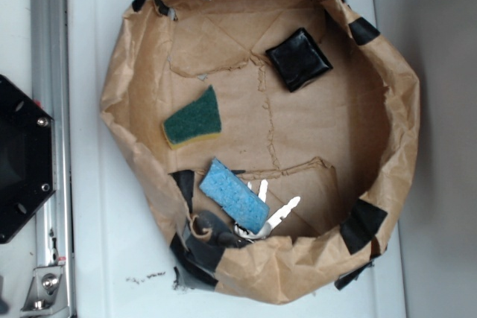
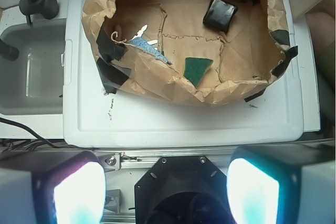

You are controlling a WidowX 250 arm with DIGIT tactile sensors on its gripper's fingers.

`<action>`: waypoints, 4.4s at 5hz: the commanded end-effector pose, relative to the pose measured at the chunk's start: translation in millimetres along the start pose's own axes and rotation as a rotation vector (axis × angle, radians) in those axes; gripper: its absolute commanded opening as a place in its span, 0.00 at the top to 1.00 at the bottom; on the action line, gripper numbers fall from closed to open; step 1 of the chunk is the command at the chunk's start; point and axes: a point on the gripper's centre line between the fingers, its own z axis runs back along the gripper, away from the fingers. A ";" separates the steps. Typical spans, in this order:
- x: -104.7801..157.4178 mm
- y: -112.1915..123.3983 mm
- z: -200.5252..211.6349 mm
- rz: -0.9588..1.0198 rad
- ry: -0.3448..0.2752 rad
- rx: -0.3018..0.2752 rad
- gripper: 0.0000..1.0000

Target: Grab the black box.

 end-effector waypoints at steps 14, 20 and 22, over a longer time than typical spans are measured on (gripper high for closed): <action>138.6 104.0 -172.5 0.479 -0.345 0.081 0.00; 171.1 108.1 -198.4 0.374 -0.392 0.207 0.00; 174.7 87.0 -201.6 0.293 -0.309 0.146 0.00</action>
